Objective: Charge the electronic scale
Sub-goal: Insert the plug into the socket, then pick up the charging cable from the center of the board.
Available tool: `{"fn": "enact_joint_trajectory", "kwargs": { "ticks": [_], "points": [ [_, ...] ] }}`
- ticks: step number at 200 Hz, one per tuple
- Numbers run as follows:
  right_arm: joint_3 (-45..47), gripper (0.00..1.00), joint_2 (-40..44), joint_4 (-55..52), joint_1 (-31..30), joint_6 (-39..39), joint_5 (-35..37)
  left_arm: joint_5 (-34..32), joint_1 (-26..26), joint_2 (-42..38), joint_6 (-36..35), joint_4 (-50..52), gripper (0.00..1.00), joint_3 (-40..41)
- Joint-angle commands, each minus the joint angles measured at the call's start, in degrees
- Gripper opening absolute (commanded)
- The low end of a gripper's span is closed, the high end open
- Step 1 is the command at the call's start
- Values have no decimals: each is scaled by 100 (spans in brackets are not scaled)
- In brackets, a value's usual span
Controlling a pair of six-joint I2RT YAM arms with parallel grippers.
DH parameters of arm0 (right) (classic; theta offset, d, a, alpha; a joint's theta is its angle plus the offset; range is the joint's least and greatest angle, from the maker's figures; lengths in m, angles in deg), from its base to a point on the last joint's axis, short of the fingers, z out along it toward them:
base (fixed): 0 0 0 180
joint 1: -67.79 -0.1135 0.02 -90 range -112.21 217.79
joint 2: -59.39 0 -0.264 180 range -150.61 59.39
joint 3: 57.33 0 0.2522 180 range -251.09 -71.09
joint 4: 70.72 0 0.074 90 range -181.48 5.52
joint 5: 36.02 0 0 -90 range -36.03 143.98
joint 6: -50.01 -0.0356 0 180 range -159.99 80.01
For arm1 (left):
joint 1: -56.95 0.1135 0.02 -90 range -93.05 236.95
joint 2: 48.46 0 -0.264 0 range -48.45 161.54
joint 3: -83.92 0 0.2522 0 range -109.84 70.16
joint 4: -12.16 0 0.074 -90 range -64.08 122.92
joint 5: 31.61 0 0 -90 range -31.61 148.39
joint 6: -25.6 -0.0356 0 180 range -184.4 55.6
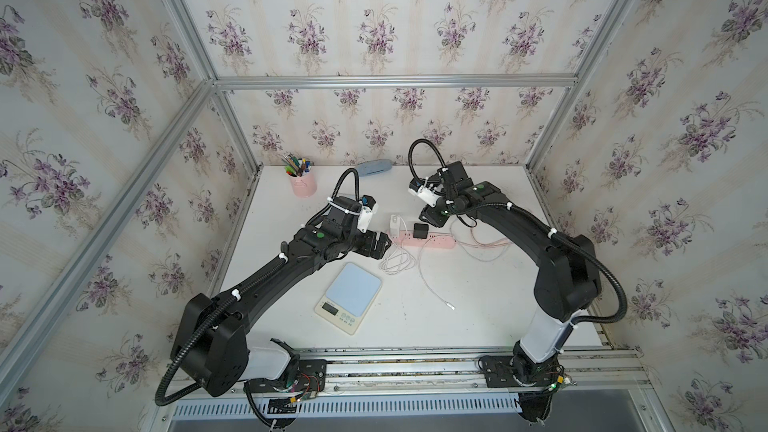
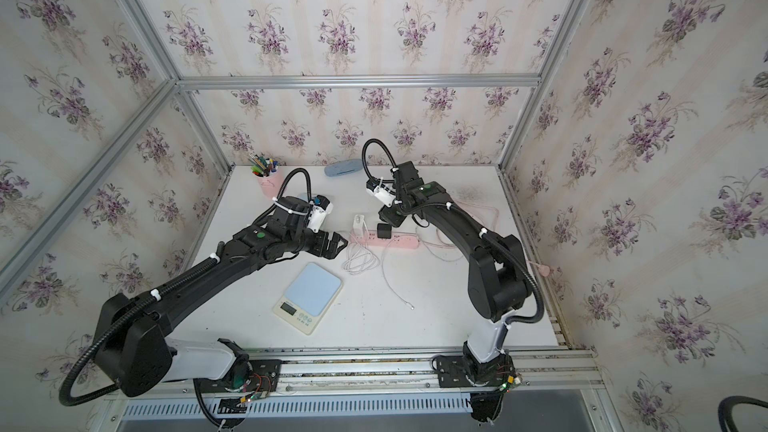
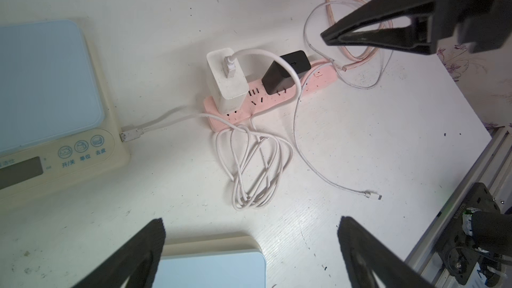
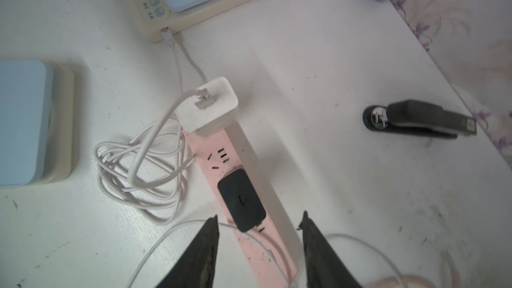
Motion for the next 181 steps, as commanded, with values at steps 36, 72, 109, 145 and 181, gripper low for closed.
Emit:
{"fn": "enact_joint_trajectory", "kwargs": {
  "ticks": [36, 72, 109, 145, 181],
  "points": [
    [3005, 48, 1809, 846, -593, -3870, 660, -82, -291, 63, 131, -2, 99, 31],
    [4501, 50, 2339, 3238, -600, -6065, 251, -79, -437, 21, 280, 6, 99, 159],
    [4203, 50, 1413, 3895, -595, -6226, -285, -227, -509, -240, 442, 41, 99, 413],
    [3774, 48, 489, 3807, -597, -6461, -366, -276, -513, -404, 535, 68, 99, 572],
    [3575, 45, 63, 3810, -602, -6525, -360, -283, -518, -430, 482, 77, 99, 645]
  ]
}}
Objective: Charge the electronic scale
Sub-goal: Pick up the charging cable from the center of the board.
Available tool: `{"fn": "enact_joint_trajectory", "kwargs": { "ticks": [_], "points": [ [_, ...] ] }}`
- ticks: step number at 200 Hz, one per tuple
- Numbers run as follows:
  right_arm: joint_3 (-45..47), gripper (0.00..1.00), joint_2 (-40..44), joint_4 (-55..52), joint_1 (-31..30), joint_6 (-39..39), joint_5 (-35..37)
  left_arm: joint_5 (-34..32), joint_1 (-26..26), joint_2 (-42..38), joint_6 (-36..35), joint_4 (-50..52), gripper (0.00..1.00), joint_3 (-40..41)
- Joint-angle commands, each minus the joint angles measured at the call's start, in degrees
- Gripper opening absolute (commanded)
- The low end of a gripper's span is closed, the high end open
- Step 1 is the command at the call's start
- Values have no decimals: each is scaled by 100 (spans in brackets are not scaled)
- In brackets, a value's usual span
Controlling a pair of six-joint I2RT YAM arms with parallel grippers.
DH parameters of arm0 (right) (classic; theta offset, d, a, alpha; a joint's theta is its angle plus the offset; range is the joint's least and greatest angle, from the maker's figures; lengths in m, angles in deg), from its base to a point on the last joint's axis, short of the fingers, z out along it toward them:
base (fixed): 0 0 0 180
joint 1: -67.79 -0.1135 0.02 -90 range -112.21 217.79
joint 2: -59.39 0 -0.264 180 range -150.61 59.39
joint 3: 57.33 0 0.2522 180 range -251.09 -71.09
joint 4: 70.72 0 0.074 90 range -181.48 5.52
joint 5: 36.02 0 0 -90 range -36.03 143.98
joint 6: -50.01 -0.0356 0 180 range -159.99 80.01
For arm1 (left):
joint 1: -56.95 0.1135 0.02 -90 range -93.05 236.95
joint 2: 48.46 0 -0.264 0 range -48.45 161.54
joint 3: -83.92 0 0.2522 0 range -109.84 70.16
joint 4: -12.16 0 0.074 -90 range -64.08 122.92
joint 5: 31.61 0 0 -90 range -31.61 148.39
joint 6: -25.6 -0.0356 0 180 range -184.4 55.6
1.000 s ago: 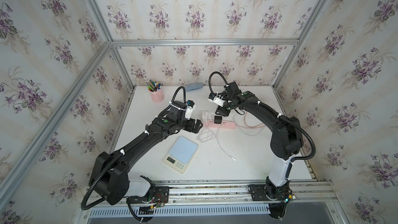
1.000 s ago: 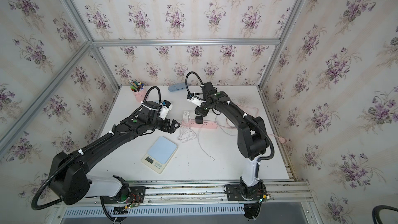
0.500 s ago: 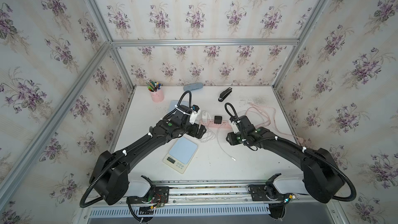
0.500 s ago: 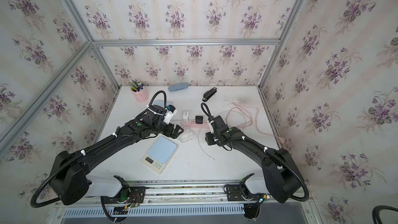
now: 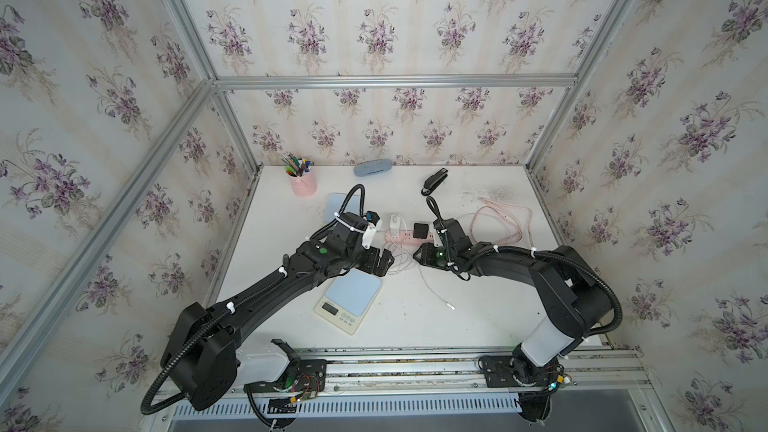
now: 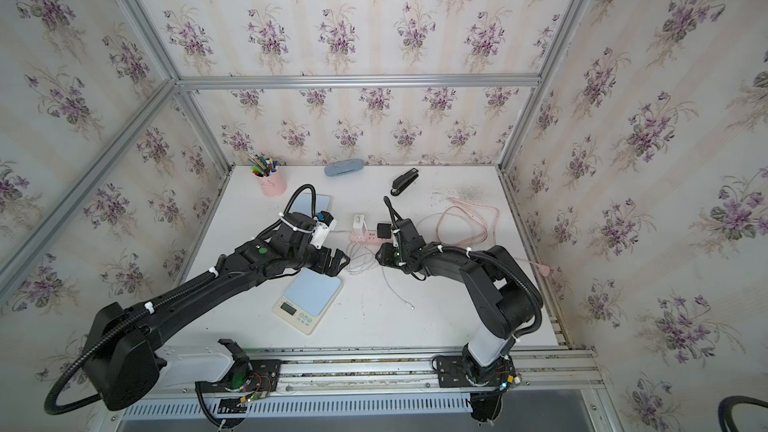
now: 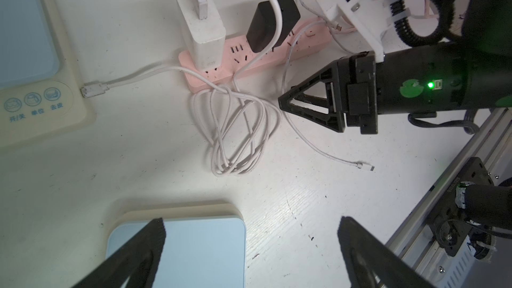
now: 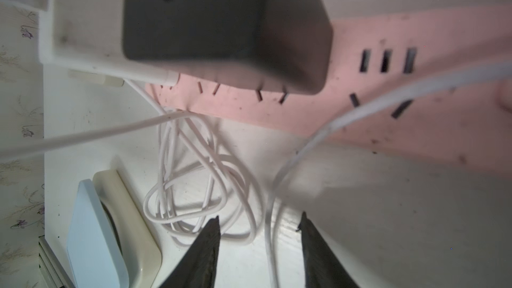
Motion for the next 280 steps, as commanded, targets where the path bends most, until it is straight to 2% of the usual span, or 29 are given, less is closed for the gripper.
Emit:
{"fn": "enact_joint_trajectory", "kwargs": {
  "ticks": [1, 38, 62, 71, 89, 127, 157, 185, 215, 245, 259, 280],
  "points": [
    [-105, 45, -203, 153, -3, -238, -39, -65, -4, -15, 46, 9, 99, 27],
    [-173, 30, -415, 149, 46, -274, 61, -142, 2, -38, -100, 27, 99, -8],
    [13, 27, -476, 507, 142, -444, 35, -194, -4, -56, -195, 33, 99, -25],
    [146, 20, -504, 757, 406, -585, -85, -222, -5, -66, -225, 27, 99, -37],
    [389, 0, -471, 1138, 527, -760, -326, -261, -4, -64, -279, 27, 99, -89],
    [600, 0, 270, 1104, 564, -457, -326, -436, -119, -61, -288, 27, 99, -397],
    [916, 0, 1448, 787, 560, -357, 154, -651, -337, 59, -246, 18, 99, -828],
    [1081, 0, 2571, 422, 564, -345, 584, -542, -536, 109, -356, -145, 99, -1109],
    [678, 0, 3440, -161, 559, -218, 739, -114, -540, 149, -178, -770, 96, -992],
    [380, 0, 3904, -90, 559, -397, 829, 207, -753, 256, -27, -1501, 92, -818],
    [211, 0, 3975, -55, 571, -737, 920, 220, -910, 219, 49, -2119, 91, -570],
    [-128, 0, 3924, 57, 571, -1026, 886, 406, -1066, 249, 355, -3577, 88, -21]
  ]
}}
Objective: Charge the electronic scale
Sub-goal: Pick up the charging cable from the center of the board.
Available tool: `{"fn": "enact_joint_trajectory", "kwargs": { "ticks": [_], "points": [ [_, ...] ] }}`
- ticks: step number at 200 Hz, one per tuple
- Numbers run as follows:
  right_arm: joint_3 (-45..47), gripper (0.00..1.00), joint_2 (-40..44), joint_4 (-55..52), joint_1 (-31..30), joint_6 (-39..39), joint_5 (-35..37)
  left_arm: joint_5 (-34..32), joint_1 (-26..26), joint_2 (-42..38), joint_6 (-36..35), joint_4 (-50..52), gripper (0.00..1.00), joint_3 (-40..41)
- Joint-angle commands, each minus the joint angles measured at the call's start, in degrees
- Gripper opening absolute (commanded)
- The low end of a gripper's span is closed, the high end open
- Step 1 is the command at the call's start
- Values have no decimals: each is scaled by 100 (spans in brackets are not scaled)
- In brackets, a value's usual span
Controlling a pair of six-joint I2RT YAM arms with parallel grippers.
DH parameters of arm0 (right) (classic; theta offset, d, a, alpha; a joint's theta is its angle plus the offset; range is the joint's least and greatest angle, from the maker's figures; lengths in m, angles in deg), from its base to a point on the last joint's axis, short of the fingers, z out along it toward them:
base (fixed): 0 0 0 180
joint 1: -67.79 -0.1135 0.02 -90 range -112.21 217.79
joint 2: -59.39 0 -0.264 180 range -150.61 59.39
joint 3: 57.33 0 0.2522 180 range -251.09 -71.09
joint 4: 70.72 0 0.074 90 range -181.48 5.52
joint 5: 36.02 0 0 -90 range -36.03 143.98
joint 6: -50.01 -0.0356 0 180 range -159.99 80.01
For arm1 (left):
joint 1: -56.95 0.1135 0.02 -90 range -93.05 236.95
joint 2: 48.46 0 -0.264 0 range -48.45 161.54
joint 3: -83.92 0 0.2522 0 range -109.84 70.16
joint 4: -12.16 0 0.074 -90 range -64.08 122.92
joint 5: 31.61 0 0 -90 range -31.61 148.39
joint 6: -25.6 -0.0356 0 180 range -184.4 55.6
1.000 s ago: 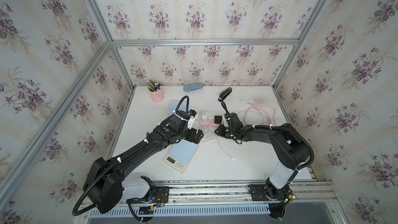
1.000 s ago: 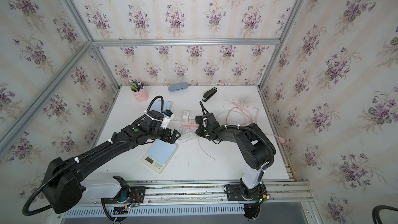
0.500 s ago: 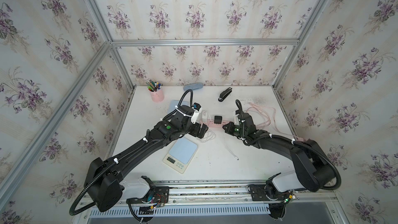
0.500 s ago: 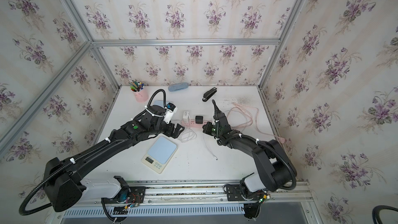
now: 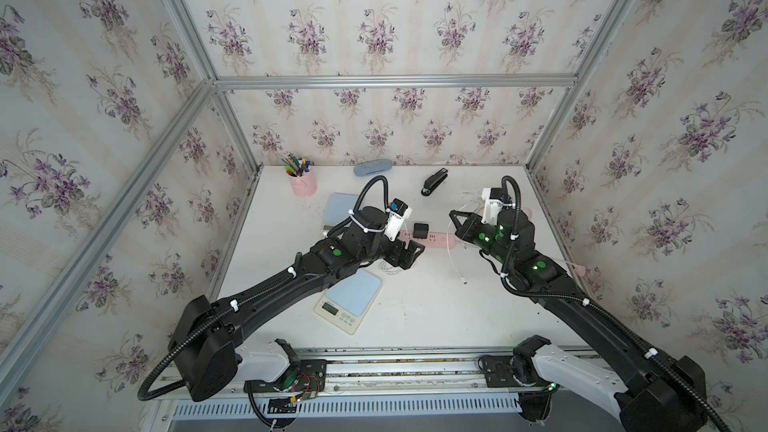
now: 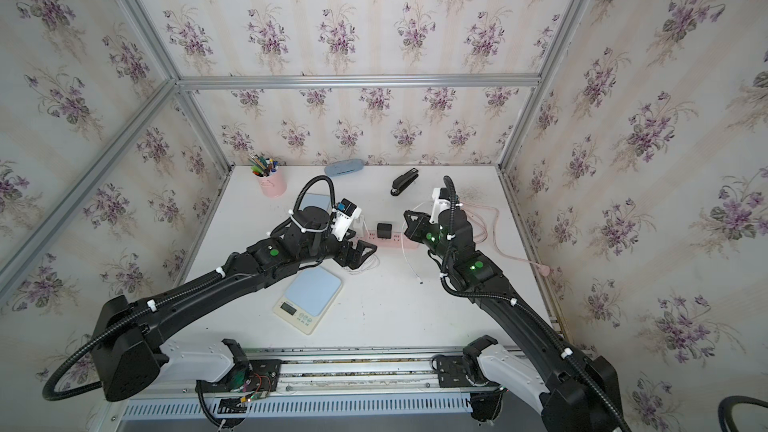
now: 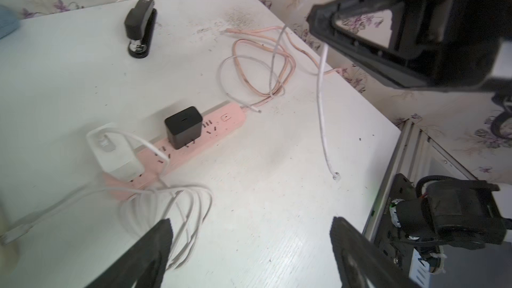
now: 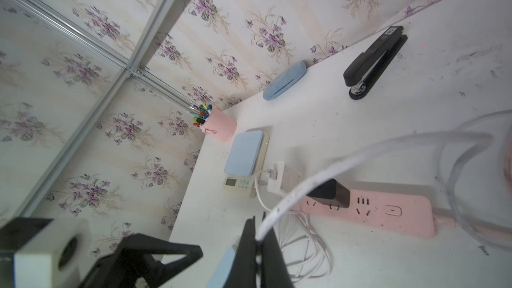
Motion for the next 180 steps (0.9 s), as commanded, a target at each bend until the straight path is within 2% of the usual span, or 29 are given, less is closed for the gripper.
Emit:
{"fn": "enact_joint_trajectory", "kwargs": {
  "ticks": [1, 13, 32, 66, 95, 118, 138, 144, 180],
  "points": [
    [-275, 0, -8, 150, 3, -529, 125, 246, -129, 24, 387, -1864, 88, 395],
    [-359, 0, -18, 335, -2, -792, 147, 213, -287, 142, 391, -2296, 85, 473],
    [-247, 0, 28, 845, 7, -1410, 277, -151, -585, 353, 142, -2204, 80, 279],
    [70, 0, 33, 1580, 95, -2516, 437, -287, -642, 643, 325, -2306, 75, 258],
    [-134, 0, -65, 1528, 131, -2636, 328, -85, -623, 907, 548, -2591, 70, 296],
    [-181, 0, -43, 1498, 152, -2671, 379, 357, -619, 1167, 858, -2870, 63, 300],
    [-192, 0, -33, 1448, 165, -2686, 416, 485, -618, 1254, 1068, -3219, 56, 431],
    [-193, 0, -25, 1441, 162, -2704, 424, 494, -622, 1268, 1087, -3213, 50, 443],
    [-225, 0, 2, 1432, 204, -2807, 477, 638, -553, 1196, 1034, -2979, 34, 407]
  ]
}}
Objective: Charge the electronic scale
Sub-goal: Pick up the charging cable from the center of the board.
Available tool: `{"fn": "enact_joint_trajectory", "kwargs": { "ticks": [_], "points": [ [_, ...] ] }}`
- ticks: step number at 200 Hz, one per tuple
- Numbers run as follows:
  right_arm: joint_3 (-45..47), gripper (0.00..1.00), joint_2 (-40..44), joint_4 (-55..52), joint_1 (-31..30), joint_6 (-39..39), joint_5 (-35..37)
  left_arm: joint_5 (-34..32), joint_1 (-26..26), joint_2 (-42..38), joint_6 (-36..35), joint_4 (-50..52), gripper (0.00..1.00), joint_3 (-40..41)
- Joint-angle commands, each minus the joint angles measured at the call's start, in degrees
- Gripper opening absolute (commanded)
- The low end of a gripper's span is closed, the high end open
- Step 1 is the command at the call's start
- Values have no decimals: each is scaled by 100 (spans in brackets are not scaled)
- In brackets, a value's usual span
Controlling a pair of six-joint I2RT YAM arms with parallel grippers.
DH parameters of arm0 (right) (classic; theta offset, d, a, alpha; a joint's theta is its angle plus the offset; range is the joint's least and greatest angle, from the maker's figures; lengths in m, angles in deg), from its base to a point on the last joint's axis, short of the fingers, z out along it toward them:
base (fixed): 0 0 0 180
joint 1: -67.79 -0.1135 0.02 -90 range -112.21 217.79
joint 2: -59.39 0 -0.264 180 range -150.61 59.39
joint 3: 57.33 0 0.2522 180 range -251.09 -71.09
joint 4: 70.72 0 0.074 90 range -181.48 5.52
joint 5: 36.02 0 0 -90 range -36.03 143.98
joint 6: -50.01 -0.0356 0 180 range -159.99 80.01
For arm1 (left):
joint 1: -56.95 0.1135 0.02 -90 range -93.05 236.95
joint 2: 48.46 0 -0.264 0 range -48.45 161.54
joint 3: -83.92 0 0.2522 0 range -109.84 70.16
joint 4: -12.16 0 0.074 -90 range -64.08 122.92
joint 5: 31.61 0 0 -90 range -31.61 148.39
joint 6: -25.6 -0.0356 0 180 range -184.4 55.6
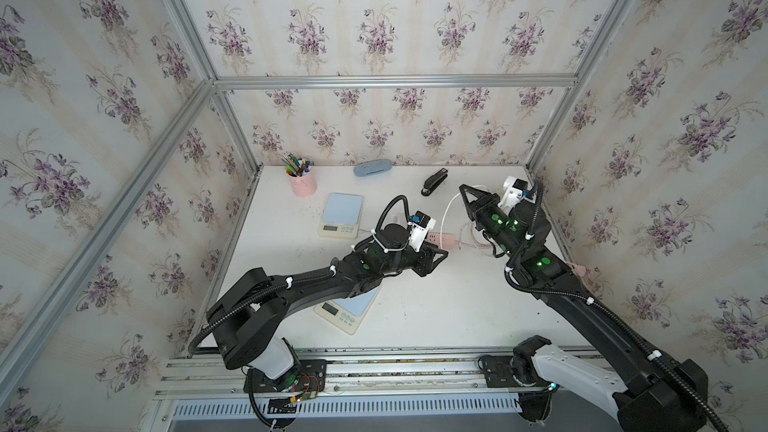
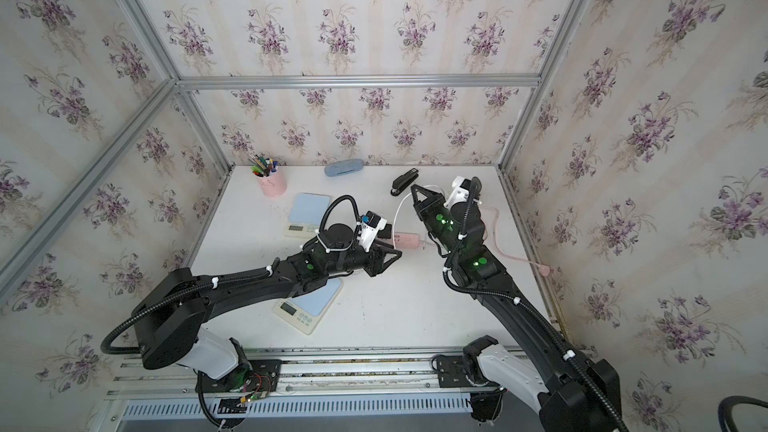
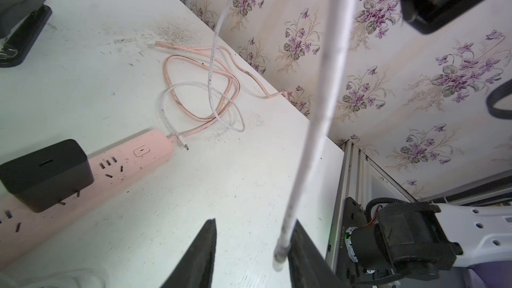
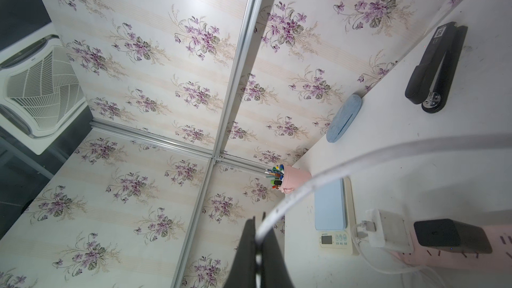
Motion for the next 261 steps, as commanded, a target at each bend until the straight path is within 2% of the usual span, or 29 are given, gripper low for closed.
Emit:
{"fn": "enact_joint_trajectory", "kwargs": {
  "ticks": [1, 28, 58, 92, 100, 110, 115, 119, 128, 141, 157, 188, 230, 240, 261],
  "points": [
    [-48, 0, 30, 169, 8, -182, 130, 204, 46, -51, 98, -217, 34, -44],
    [-17, 0, 71, 221, 35, -267, 178, 350, 72, 6, 73, 7, 22, -191],
    [47, 0, 132, 202, 71, -168, 260, 481, 181, -35, 5, 272, 2, -285],
    [186, 0, 403, -697, 343, 483, 239, 542, 457, -335, -698, 1891, 0, -826],
    [203, 13, 461, -945, 402, 762, 173, 701, 558, -355, -889, 2279, 0, -1019],
    [171, 43, 513, -1392, 429, 1092, 147, 861, 699, -343, -1098, 2712, 0, -1236],
    [179, 54, 527, -1516, 427, 1282, 74, 917, 776, -327, -1183, 2924, 0, -1354],
    [196, 59, 543, -1575, 427, 1440, -26, 927, 828, -309, -1252, 3093, 0, -1444],
    [283, 62, 557, -1560, 429, 1749, -375, 905, 919, -255, -1408, 3473, 0, -1652],
    [504, 61, 534, -1134, 428, 1922, -1111, 881, 978, -148, -1693, 3870, 0, -1924],
    [732, 59, 336, -516, 357, 1669, -1833, 910, 987, 66, -1965, 4282, 0, -2288],
    [440, 60, -220, -275, -64, 1897, -2322, 1102, 1005, 429, -2227, 4886, 0, -2961],
    [190, 58, -841, -117, -109, 1765, -2927, 1195, 1005, 431, -2397, 5101, 0, -3119],
    [181, 55, -954, -73, -111, 1740, -2995, 1200, 1005, 422, -2418, 5121, 0, -3124],
    [84, 40, -1197, 9, -118, 1718, -3253, 1195, 1005, 414, -2453, 5171, 0, -3131]
  ]
}}
